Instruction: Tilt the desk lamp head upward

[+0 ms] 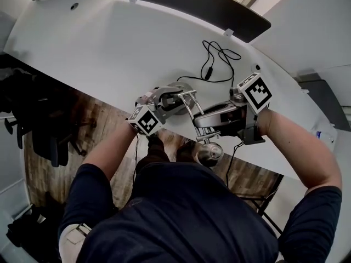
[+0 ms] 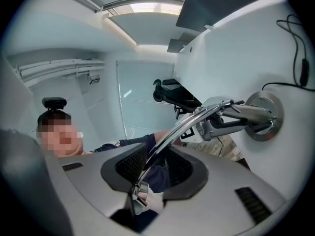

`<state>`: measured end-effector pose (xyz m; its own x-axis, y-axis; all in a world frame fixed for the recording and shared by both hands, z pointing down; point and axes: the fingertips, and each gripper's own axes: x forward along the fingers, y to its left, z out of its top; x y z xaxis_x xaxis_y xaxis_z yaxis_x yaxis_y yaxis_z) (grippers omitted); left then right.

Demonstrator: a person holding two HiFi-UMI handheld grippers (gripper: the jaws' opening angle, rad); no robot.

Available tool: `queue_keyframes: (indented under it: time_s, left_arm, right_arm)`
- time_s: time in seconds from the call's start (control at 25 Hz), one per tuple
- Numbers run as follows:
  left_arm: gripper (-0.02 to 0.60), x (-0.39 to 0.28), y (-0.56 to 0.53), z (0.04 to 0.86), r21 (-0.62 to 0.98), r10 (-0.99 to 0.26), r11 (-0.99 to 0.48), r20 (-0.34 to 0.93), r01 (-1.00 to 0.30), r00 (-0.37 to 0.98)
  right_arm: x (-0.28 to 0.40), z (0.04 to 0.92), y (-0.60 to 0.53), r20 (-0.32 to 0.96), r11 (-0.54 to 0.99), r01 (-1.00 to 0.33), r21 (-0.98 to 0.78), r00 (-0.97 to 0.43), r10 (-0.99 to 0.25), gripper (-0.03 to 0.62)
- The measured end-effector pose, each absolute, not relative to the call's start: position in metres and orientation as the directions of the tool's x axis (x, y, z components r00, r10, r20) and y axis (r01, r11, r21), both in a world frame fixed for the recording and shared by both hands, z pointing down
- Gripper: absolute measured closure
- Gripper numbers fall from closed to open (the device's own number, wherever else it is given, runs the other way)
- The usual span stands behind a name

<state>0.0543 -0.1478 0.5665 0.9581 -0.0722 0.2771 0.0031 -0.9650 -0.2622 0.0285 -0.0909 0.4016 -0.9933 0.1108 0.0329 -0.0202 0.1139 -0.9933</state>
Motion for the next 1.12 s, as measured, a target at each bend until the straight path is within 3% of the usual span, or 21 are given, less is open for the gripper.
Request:
queue_keyframes:
  time_s: [0.12, 0.28, 0.4, 0.52, 0.8, 0.96, 1.12]
  left_arm:
    - [0.414, 0.053, -0.149, 0.556, -0.292, -0.076, -0.956, 0.311, 0.019, 0.947]
    - [0.391, 0.045, -0.148, 0.536, -0.325, -0.101, -0.946, 0.316, 0.008, 0.943]
    - [0.391, 0.035, -0.145, 0.524, -0.314, -0.135, -0.949, 0.322, -0.028, 0.937]
    - [0.391, 0.024, -0.146, 0.506, -0.223, -0.207, -0.964, 0.288, -0.145, 0.935]
    - [0.393, 0.003, -0.131, 0.459, -0.058, -0.371, -0.928, 0.254, -0.369, 0.893]
    - [0.393, -0.002, -0.112, 0.431, -0.043, -0.447, -0.893, 0.216, -0.449, 0.868]
    - [0.405, -0.003, -0.086, 0.414, 0.014, -0.503, -0.858, 0.180, -0.513, 0.845]
  right_arm:
    - [0.027, 0.401, -0.092, 0.018, 0.137, 0.000, -0.991, -0.992, 0.127, 0.453]
    - [0.036, 0.402, -0.087, -0.005, 0.129, 0.023, -0.991, -0.991, 0.134, 0.322]
    - [0.045, 0.400, -0.083, -0.005, 0.161, 0.026, -0.987, -0.991, 0.130, 0.313]
    - [0.060, 0.393, -0.093, -0.006, 0.250, 0.012, -0.968, -1.000, 0.027, 0.313]
    - [0.111, 0.373, -0.118, -0.068, 0.492, -0.167, -0.854, -0.902, -0.426, 0.323]
    - [0.130, 0.384, -0.110, -0.038, 0.514, -0.348, -0.784, -0.800, -0.599, 0.432]
    - [0.131, 0.389, -0.097, -0.024, 0.546, -0.473, -0.692, -0.741, -0.671, 0.482]
